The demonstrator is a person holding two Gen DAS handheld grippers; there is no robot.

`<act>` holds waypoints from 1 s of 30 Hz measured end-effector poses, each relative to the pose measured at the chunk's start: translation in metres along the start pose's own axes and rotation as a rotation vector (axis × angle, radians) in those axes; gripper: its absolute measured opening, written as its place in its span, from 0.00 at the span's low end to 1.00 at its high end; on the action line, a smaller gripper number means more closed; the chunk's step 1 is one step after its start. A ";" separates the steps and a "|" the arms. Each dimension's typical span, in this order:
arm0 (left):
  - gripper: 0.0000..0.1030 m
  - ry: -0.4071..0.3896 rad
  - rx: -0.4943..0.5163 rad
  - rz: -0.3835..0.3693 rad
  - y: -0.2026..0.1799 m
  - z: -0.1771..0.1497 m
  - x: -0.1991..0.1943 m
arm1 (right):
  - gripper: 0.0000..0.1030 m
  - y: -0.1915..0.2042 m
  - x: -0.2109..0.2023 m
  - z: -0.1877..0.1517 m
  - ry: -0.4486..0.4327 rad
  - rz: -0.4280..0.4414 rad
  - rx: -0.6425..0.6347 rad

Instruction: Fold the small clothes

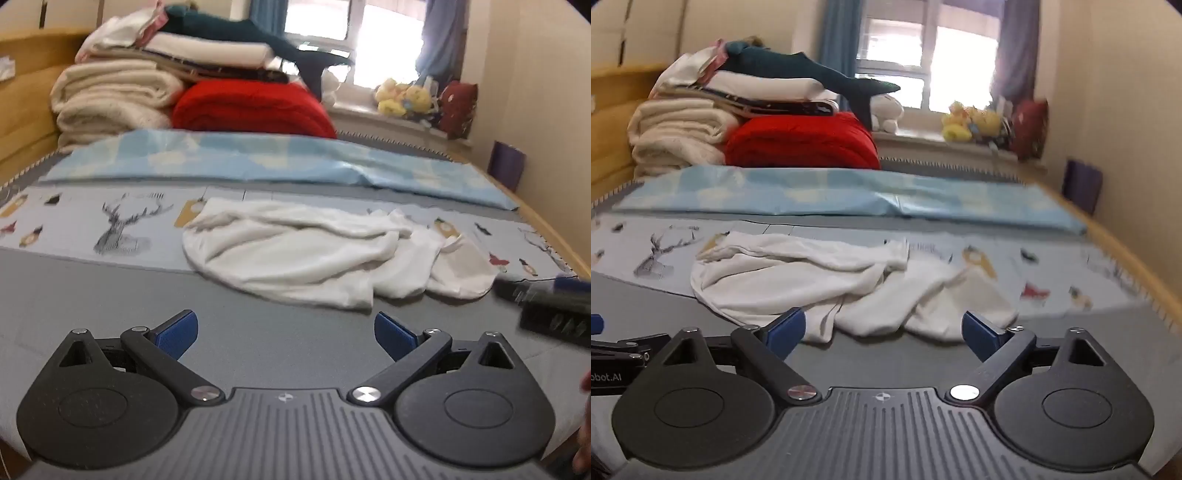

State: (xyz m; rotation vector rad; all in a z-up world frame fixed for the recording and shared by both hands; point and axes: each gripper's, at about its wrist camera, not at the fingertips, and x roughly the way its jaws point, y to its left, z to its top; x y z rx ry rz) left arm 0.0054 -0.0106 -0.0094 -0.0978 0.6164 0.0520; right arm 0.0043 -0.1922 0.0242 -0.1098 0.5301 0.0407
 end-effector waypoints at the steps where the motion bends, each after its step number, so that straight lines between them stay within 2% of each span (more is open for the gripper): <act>1: 0.99 -0.004 0.008 -0.004 -0.001 0.000 0.001 | 0.89 -0.001 0.003 -0.002 0.019 0.002 0.021; 6: 0.99 0.059 0.010 -0.050 -0.016 -0.002 0.017 | 0.90 -0.015 0.018 -0.013 0.051 0.037 0.041; 11: 0.99 0.045 0.016 -0.057 -0.025 -0.005 0.016 | 0.90 -0.021 0.024 -0.014 0.084 0.084 0.060; 30: 0.99 0.075 -0.003 -0.070 -0.018 -0.004 0.020 | 0.90 -0.005 0.026 -0.013 0.113 0.063 0.017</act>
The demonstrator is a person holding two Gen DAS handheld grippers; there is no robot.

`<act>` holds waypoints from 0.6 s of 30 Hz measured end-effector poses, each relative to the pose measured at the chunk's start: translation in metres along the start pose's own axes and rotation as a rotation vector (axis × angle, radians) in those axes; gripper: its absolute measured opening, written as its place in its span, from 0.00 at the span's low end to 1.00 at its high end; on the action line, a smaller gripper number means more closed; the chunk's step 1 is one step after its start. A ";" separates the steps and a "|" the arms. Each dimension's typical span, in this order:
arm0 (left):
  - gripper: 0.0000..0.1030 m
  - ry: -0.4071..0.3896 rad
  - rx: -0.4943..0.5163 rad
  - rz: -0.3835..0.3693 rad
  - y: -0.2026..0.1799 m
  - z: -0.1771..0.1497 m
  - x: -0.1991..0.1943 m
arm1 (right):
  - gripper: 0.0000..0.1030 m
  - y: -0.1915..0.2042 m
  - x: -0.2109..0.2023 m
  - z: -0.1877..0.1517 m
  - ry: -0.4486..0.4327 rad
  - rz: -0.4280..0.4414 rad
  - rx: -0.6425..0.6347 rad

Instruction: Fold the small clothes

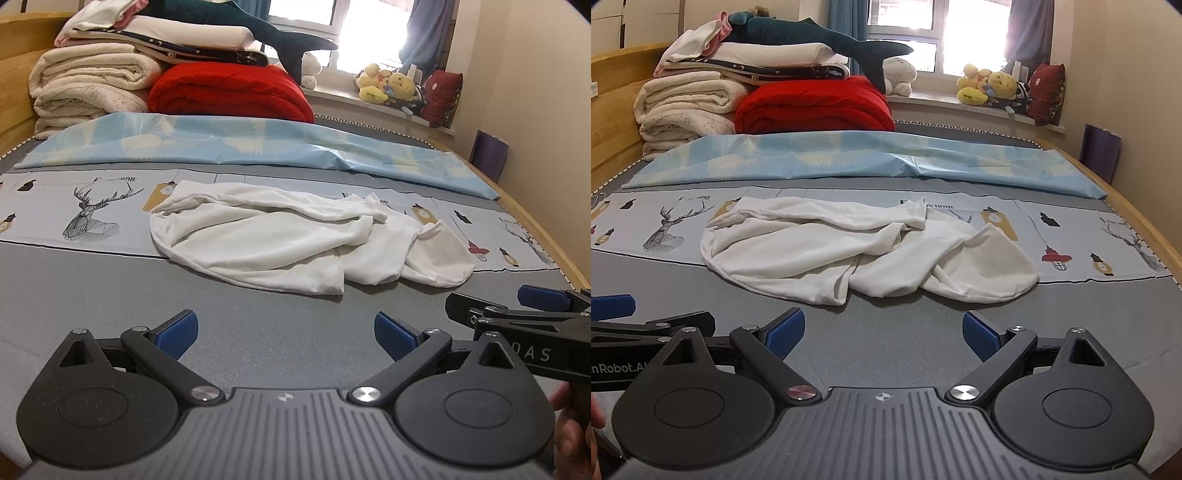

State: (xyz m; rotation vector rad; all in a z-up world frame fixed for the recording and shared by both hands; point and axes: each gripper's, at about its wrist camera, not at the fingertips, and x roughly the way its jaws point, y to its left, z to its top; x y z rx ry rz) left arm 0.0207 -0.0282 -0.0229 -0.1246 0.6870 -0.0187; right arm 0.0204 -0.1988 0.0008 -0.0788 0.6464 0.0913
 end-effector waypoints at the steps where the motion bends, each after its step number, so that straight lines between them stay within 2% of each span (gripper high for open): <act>1: 0.99 0.000 0.000 0.000 0.000 0.000 0.000 | 0.90 0.000 0.000 0.000 0.000 0.000 0.001; 18: 0.99 0.003 -0.003 0.001 0.003 -0.002 0.001 | 0.90 0.000 0.001 -0.001 0.006 -0.001 -0.002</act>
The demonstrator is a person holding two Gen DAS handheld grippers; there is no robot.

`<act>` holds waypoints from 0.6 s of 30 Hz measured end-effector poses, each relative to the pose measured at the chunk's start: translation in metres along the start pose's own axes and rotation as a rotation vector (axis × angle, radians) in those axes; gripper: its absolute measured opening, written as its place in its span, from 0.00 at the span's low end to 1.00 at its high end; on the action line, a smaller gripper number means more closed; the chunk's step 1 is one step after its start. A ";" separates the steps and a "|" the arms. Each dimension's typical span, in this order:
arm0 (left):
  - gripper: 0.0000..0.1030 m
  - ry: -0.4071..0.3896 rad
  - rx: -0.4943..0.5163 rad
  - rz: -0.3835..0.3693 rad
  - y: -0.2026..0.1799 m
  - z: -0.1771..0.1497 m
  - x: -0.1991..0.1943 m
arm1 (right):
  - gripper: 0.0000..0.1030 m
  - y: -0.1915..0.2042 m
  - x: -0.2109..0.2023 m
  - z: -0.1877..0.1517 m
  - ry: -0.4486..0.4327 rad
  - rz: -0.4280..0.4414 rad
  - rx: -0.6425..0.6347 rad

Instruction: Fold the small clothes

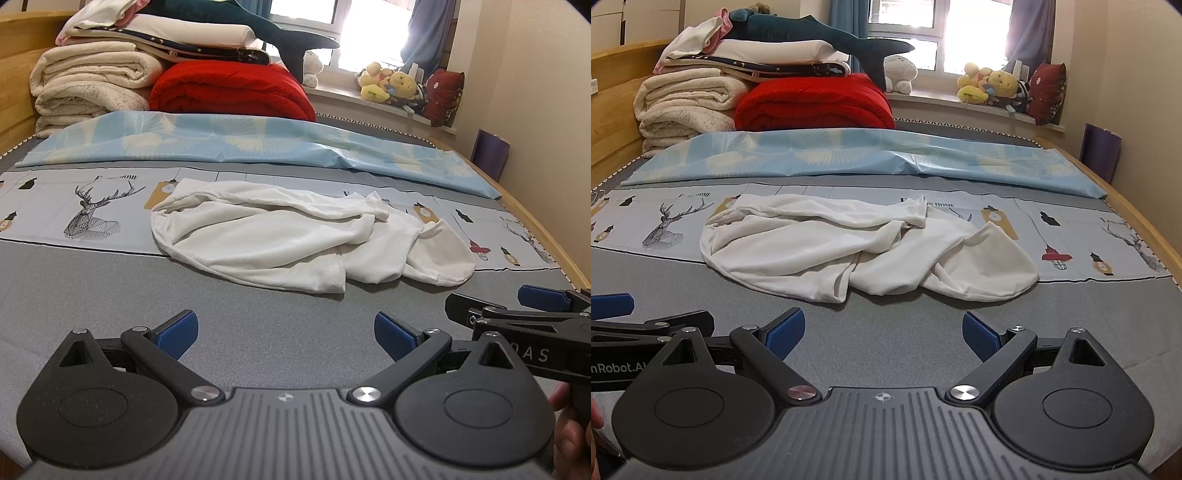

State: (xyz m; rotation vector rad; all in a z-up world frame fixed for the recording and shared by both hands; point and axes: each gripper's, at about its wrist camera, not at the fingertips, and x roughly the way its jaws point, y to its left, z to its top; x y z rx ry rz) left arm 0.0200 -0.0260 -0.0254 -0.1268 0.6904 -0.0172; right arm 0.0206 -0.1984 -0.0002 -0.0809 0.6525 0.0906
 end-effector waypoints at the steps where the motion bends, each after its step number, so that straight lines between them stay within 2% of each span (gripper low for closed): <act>1: 0.99 0.000 0.000 0.000 0.000 0.000 0.000 | 0.90 0.000 0.000 0.000 0.000 0.001 0.000; 18: 0.99 0.006 0.006 0.004 -0.002 -0.002 0.002 | 0.90 0.003 0.003 0.001 0.013 -0.008 -0.005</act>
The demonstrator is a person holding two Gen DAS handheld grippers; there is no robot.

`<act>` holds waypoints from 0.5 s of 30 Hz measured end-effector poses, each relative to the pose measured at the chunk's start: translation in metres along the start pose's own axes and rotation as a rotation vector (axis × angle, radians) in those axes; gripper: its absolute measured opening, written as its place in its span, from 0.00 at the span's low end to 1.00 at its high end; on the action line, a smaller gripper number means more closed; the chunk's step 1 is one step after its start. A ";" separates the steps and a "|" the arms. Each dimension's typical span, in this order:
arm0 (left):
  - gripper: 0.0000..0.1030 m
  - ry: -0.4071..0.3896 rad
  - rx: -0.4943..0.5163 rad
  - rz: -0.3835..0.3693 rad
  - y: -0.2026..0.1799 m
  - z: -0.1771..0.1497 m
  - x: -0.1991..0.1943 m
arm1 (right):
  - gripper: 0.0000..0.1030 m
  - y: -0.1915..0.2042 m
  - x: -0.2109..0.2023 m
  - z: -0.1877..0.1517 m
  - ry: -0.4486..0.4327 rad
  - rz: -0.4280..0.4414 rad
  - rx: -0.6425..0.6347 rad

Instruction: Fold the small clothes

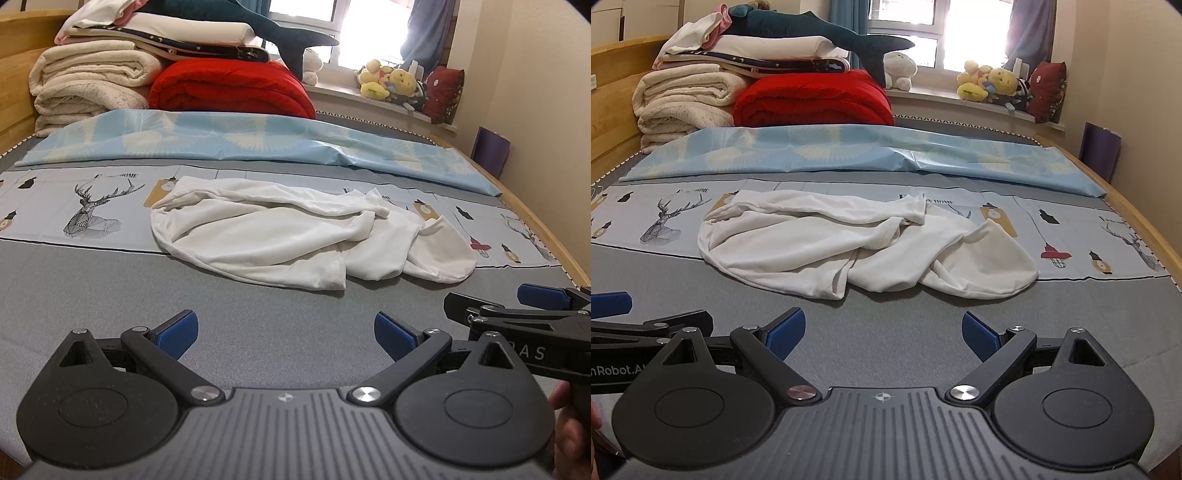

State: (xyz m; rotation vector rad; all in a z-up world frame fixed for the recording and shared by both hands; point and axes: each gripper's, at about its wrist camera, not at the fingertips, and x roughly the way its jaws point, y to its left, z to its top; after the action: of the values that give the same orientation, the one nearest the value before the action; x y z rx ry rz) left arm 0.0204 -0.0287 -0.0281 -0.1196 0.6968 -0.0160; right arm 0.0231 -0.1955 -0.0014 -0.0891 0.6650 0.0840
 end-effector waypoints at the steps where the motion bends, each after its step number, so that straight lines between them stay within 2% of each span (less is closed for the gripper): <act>1: 0.99 0.000 0.001 0.000 0.000 0.000 0.000 | 0.90 0.000 0.000 0.000 0.002 0.000 0.001; 15: 0.99 -0.001 0.006 -0.001 -0.003 -0.002 0.001 | 0.88 0.001 0.001 0.000 0.007 -0.001 0.000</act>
State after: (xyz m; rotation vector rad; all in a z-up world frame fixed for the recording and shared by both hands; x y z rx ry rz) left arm 0.0202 -0.0317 -0.0299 -0.1143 0.6955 -0.0190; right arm 0.0240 -0.1947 -0.0017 -0.0901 0.6715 0.0827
